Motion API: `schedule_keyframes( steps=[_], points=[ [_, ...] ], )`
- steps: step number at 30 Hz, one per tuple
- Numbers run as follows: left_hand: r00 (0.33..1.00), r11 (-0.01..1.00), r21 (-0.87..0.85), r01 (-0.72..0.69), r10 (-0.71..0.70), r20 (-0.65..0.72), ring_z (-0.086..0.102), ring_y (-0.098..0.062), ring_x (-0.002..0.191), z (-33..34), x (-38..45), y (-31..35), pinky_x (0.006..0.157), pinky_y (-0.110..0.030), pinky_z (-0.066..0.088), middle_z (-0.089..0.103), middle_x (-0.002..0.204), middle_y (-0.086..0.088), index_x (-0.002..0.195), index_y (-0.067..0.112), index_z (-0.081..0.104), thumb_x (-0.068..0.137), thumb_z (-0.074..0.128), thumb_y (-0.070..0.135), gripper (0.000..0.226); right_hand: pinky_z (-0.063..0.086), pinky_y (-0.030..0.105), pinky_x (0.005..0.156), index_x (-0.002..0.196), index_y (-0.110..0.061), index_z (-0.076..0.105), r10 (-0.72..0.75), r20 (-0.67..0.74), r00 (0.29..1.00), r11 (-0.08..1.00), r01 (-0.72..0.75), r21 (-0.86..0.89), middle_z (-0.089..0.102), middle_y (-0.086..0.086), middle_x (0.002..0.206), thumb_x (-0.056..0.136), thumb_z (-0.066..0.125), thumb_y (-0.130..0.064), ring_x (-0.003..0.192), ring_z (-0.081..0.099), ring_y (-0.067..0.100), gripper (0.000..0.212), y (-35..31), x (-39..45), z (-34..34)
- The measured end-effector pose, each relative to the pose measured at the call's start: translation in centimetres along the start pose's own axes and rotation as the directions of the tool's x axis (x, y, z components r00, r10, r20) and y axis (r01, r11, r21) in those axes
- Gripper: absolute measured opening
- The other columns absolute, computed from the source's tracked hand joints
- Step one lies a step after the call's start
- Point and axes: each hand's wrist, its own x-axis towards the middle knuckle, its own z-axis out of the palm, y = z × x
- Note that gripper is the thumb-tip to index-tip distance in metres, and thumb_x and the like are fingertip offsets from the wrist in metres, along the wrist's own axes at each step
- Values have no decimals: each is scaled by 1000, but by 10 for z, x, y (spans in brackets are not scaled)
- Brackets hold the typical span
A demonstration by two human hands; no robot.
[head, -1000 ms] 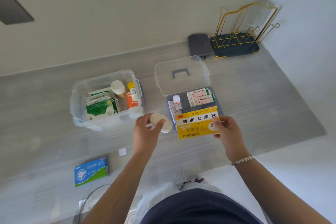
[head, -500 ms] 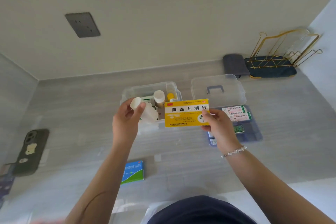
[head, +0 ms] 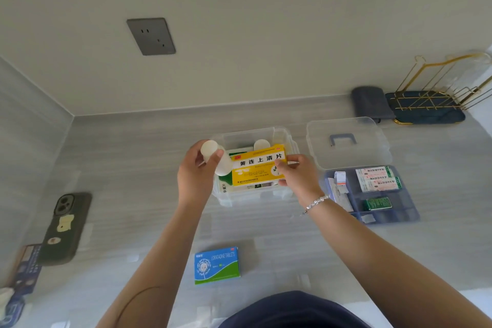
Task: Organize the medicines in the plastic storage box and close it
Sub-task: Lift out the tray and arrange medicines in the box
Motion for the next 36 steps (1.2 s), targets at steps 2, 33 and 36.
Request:
schedule_keyframes(
  steps=[2,33,36],
  points=[
    [1000,1000,2,-6,6,16,60,2,85,-1,7,-1,59,-5,43,64,94,14,109,26,60,82,65,29,28,59,43,71,101,-11,55,-14,36,999,994,18,-109,64,0,84,82,67,-24,66,67,23,26,-1,6,9],
    [776,289,733,-616,60,628,48,-20,114,73,93,-12,86,-33,39,61,119,2,124,25,52,80,64,40,48,37,-6,64,115,-15,60,-259,112,960,851,281,-443,69,2,109,89,51,-14,84,55,0,28,13,2,5],
    [775,307,726,-615,66,629,46,-20,120,71,88,-15,94,-35,37,57,127,1,128,24,51,82,62,43,51,38,-2,67,114,-15,61,-304,114,946,839,323,-438,67,1,110,89,52,-13,86,55,0,26,20,-4,-1]
  ],
)
